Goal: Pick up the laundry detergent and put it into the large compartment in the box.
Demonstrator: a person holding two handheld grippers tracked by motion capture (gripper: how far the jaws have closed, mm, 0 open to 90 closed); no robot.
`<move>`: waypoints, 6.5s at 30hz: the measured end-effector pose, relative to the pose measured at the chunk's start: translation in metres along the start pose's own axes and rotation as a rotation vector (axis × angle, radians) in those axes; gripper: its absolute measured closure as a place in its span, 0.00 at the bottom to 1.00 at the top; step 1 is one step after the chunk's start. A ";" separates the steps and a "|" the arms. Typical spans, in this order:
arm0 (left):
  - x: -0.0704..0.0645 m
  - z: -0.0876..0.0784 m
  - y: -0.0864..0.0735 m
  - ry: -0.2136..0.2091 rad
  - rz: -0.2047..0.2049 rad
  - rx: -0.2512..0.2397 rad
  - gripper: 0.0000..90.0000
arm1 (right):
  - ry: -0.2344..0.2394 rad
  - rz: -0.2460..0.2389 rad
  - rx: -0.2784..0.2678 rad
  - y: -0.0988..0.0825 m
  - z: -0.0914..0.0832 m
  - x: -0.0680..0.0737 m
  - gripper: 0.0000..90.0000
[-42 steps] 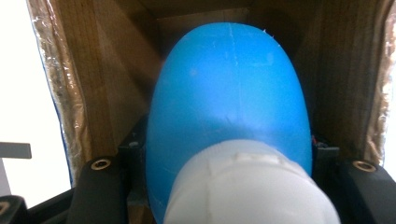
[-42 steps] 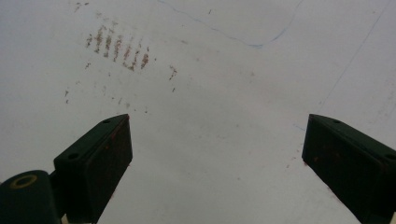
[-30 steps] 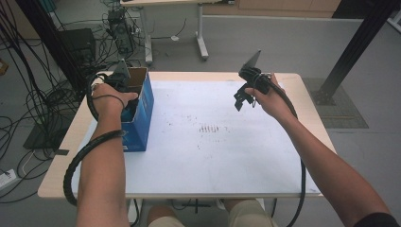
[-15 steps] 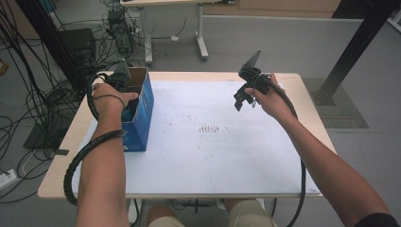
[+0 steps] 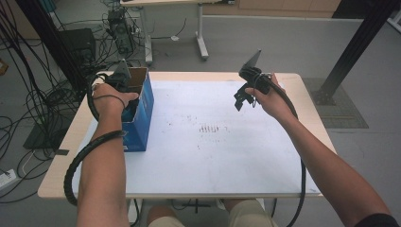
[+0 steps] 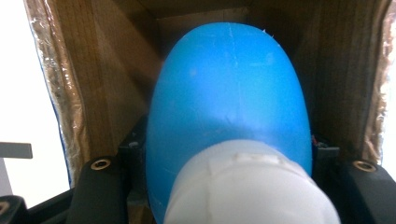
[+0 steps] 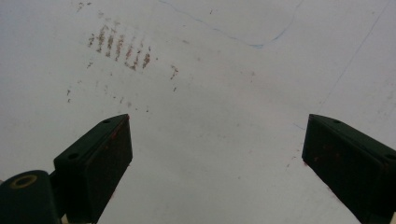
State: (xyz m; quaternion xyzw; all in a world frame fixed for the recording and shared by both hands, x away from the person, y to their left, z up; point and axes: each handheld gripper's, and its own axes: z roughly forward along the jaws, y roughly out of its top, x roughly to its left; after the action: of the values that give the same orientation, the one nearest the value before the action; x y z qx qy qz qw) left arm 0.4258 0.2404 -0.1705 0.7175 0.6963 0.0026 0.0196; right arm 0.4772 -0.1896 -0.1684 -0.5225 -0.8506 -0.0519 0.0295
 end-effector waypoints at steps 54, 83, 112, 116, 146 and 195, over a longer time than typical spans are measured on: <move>-0.003 0.000 0.001 0.011 0.006 0.005 0.41 | -0.002 0.008 -0.005 -0.002 -0.002 -0.002 0.10; -0.004 0.000 0.001 0.010 0.002 0.006 0.41 | -0.002 0.006 -0.006 -0.003 -0.002 -0.002 0.09; -0.002 -0.009 -0.001 0.013 0.007 -0.004 0.36 | -0.002 0.007 -0.009 -0.004 -0.003 -0.003 0.10; -0.003 -0.018 -0.001 0.018 0.014 -0.007 0.34 | 0.000 0.007 -0.012 -0.004 -0.003 -0.003 0.10; -0.103 -0.108 0.002 0.132 0.492 -0.069 0.17 | 0.012 0.020 -0.010 -0.002 -0.002 -0.007 0.10; -0.174 -0.105 0.004 0.134 1.153 -0.085 0.09 | 0.009 0.056 0.005 -0.001 0.001 -0.020 0.09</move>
State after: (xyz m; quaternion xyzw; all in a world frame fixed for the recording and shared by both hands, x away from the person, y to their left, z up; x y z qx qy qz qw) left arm 0.4213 0.0691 -0.0615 0.9775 0.1924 0.0865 -0.0003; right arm 0.4859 -0.2079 -0.1719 -0.5458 -0.8356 -0.0514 0.0360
